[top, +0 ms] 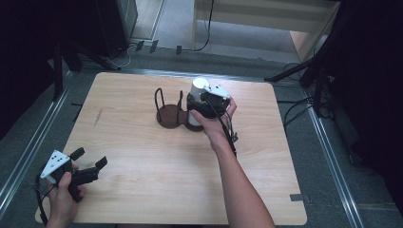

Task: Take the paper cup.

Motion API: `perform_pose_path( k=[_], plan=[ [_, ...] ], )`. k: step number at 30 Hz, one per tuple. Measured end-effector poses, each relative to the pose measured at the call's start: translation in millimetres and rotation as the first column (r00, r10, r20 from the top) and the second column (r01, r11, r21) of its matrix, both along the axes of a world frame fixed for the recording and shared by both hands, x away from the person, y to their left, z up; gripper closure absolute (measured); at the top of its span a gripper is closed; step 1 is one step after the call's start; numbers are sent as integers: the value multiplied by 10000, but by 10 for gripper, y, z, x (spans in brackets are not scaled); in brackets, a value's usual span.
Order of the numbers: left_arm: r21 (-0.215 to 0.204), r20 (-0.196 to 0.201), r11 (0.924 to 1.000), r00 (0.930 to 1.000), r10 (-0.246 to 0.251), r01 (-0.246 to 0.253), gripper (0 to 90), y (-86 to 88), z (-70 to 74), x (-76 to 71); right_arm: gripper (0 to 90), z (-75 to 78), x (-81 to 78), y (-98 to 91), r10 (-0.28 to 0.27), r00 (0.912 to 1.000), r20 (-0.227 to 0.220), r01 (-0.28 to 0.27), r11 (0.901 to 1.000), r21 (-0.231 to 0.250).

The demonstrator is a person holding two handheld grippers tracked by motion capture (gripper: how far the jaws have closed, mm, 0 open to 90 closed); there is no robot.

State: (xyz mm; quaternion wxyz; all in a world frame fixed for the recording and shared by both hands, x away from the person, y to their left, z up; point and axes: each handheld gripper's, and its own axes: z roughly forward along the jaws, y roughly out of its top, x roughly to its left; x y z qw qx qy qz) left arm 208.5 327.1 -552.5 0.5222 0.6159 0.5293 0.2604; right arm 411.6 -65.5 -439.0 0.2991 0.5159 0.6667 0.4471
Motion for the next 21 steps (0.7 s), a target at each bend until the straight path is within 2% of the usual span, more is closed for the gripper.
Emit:
perform_pose_path(
  k=[2,12,14,16,21],
  plan=[
    [-26,-13,10000,10000,-1,1,0,2,0,1,125,-3,33,15,-49,10000,-60,50,9999,121],
    [-49,-17,10000,10000,-58,58,0,4,-1,4,148,-47,135,114,-392,9991,-176,392,9992,25],
    [-48,-14,10000,10000,-70,70,0,4,-1,4,176,-46,131,119,-425,9991,-80,424,9991,-30],
    [-52,-26,10000,10000,-71,71,0,5,-1,5,246,-22,107,131,-433,9990,124,433,9991,-8],
    [-63,-8,9999,10000,-88,88,0,2,-2,6,264,6,95,116,-119,9994,337,120,9999,-34]
  ],
)
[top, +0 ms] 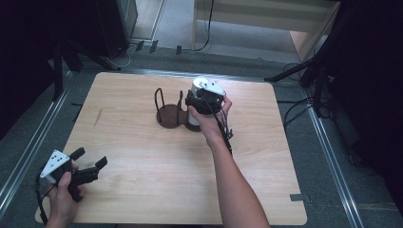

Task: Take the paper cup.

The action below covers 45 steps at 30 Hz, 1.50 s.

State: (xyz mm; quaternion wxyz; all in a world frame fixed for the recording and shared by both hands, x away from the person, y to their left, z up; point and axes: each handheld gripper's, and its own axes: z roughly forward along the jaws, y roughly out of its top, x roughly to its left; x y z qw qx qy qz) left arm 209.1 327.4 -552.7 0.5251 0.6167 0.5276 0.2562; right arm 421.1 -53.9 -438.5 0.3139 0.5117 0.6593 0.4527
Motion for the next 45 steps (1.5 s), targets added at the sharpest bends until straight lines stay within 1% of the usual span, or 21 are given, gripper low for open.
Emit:
perform_pose_path(
  k=[2,8,10,12,14,17,18,20,21,23,31,35,36,41,42,44,45],
  plan=[
    [1,0,10000,10000,-4,4,0,0,0,0,267,9,1,-21,-19,10000,8,19,9999,98],
    [-3,-16,10000,10000,-22,22,0,4,1,2,278,51,-4,-56,14,9999,143,-16,9999,128],
    [-11,-17,10000,10000,-22,22,0,2,1,2,279,62,-9,-49,110,9998,192,-109,9999,-44],
    [9,-17,10000,10000,-24,24,0,3,1,2,281,76,-15,-43,100,9997,218,-99,9999,-28],
    [4,-11,10000,10000,-27,27,0,1,1,2,288,106,-25,-37,131,9993,347,-131,9999,-9],
    [7,-10,10000,10000,-35,35,0,2,1,2,297,177,-37,-26,201,9985,505,-205,9998,74],
    [7,-10,10000,10000,-35,35,0,2,1,2,297,177,-37,-26,201,9985,505,-205,9998,74],
    [-7,-12,10000,10000,-33,33,0,1,1,2,300,265,-41,-29,239,9974,677,-251,9995,166],
    [1,-8,10000,10000,-38,38,0,1,1,3,302,286,-39,-35,251,9969,746,-262,9996,136],
    [4,-8,10000,10000,-39,39,0,1,1,3,303,300,-43,-37,252,9970,737,-265,9995,165],
    [53,-33,10000,10000,-11,11,0,-3,1,7,313,461,-94,-106,358,9914,1257,-405,9986,352],
    [64,-23,10000,10000,-49,49,0,-3,1,6,313,530,-118,-130,380,9905,1325,-455,9975,542],
    [67,-25,10000,10000,-64,64,0,-7,1,7,312,580,-134,-150,382,9897,1377,-472,9969,632],
    [58,-16,9999,10000,-83,83,0,-5,1,7,312,654,-172,-194,351,9878,1517,-451,9970,628],
    [48,-19,10000,10000,-87,87,0,-4,0,7,312,694,-197,-236,332,9870,1575,-435,9971,624],
    [48,-22,9999,10000,-88,88,0,-4,1,7,311,707,-206,-249,309,9874,1549,-417,9969,673],
    [36,-17,10000,10000,-87,87,0,-3,0,7,311,741,-234,-297,256,9871,1583,-371,9968,702]
  ],
)
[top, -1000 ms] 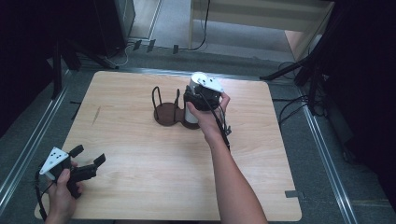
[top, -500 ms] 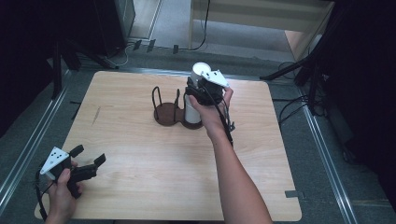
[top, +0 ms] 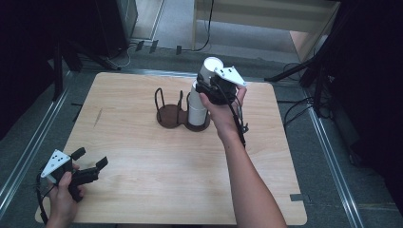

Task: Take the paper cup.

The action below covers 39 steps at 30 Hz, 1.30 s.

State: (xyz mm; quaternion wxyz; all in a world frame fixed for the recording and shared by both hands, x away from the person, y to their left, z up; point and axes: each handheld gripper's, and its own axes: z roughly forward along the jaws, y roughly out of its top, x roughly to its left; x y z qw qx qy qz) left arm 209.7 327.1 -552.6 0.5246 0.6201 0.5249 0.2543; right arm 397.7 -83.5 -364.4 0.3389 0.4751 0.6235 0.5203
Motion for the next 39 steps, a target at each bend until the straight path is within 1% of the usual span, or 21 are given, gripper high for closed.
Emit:
perform_pose_path(
  k=[3,4,6,9,11,13,14,16,17,18,23,24,25,27,29,30,32,34,37,38,39],
  plan=[
    [-3,-3,10000,10000,8,-8,0,0,0,1,311,24,-26,-38,-41,10000,-7,41,10000,-4],
    [14,16,10000,10000,-12,12,0,-5,1,1,311,56,-65,-89,-46,10000,81,47,10000,-36],
    [56,7,10000,10000,-36,36,0,-7,3,1,310,66,-81,-108,-60,9999,123,60,10000,-20],
    [233,-61,9997,9999,-115,117,0,-31,11,4,310,103,-176,-210,-31,9999,120,30,9999,116],
    [506,-137,9984,9996,-233,239,0,-60,15,8,310,99,-222,-259,-214,9996,190,215,9998,-28],
    [596,-148,9978,9995,-291,300,0,-76,17,13,308,93,-247,-282,-318,9993,213,321,9994,-125],
    [726,-214,9964,9988,-431,445,0,-110,26,18,307,65,-301,-341,-244,9995,179,247,9996,-159],
    [839,-210,9952,9986,-492,508,0,-132,42,19,306,32,-341,-385,-251,9996,135,253,9995,-177],
    [839,-210,9952,9986,-492,508,0,-132,42,19,306,12,-364,-409,-226,9997,119,228,9996,-172],
    [718,-173,9963,9988,-455,466,0,-162,66,24,306,-7,-387,-434,-221,9997,89,222,9997,-130],
    [776,-60,9952,9982,-598,601,0,-238,143,35,305,-88,-470,-536,-281,9996,-38,281,9996,-80],
    [743,7,9953,9980,-630,627,0,-275,177,47,304,-131,-514,-567,-267,9996,-53,266,9994,-232],
    [743,7,9953,9980,-630,627,0,-275,177,47,304,-131,-514,-567,-267,9996,-53,266,9994,-232],
    [776,-7,9943,9974,-727,726,0,-344,230,76,304,-197,-583,-607,-268,9996,-54,265,9989,-389],
    [757,-5,9931,9960,-893,891,0,-401,273,100,303,-233,-625,-635,-290,9995,-129,286,9991,-309],
    [797,-17,9920,9951,-984,982,0,-436,296,116,303,-257,-649,-647,-179,9997,-145,174,9994,-308],
    [1075,-131,9887,9945,-1040,1048,0,-517,338,155,303,-321,-703,-648,-261,9996,-82,255,9973,-696],
    [1209,-101,9842,9916,-1290,1293,0,-608,385,190,303,-388,-752,-649,-225,9997,-112,213,9946,-1017],
    [1382,-102,9772,9869,-1613,1612,0,-757,468,247,303,-490,-838,-651,-178,9998,-75,167,9920,-1250],
    [1381,-102,9755,9851,-1715,1713,0,-811,495,267,303,-524,-867,-650,-228,9997,-67,218,9912,-1306],
    [1381,-102,9755,9851,-1715,1713,0,-811,495,267,303,-524,-867,-650,-228,9997,-67,218,9912,-1306]
  ],
)
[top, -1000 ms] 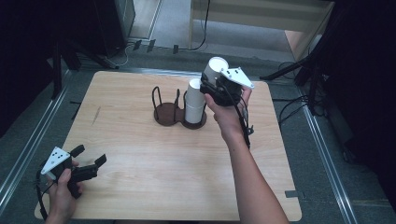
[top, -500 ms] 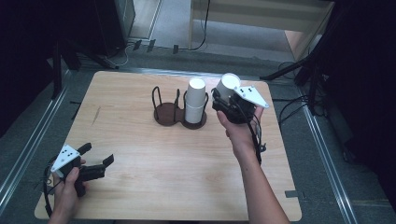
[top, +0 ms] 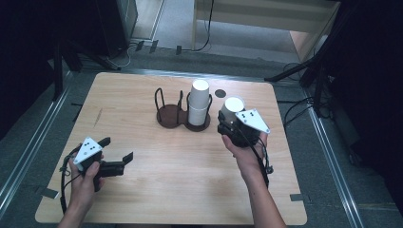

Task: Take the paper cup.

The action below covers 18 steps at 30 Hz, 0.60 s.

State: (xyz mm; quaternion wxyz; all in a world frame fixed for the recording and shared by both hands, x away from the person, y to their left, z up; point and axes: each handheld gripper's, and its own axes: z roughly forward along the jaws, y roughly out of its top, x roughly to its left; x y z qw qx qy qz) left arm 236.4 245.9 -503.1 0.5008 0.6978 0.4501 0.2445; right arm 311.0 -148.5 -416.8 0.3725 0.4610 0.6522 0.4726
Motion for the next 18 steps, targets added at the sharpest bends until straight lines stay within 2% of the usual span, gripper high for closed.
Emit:
perform_pose_path(
  k=[1,4,5,8,9,10,13,18],
  plan=[
    [-84,-38,9995,9996,-294,294,0,-121,55,54,302,-71,-57,0,-49,10000,80,51,9998,-188],
    [-87,-51,9989,9989,-463,463,0,-217,98,95,301,-158,-112,-2,88,9998,194,-81,9992,-381],
    [-153,-2,9975,9976,-685,685,0,-330,153,141,298,-230,-157,-1,197,9996,201,-187,9986,-486],
    [-41,38,9956,9956,-937,938,0,-484,241,203,298,-359,-229,3,-116,9989,450,167,9932,-1150],
    [-41,38,9956,9956,-937,938,0,-484,241,203,298,-359,-229,3,-116,9989,450,167,9932,-1150],
    [49,-5,9937,9937,-1123,1123,0,-567,291,235,298,-451,-275,1,-120,9985,529,197,9890,-1468],
    [21,-78,9902,9901,-1398,1398,0,-653,320,247,296,-558,-332,-1,138,9964,840,37,9787,-2052],
    [121,-418,9841,9834,-1766,1772,0,-716,293,232,295,-664,-409,-10,364,9967,730,-199,9761,-2162]
  ],
)
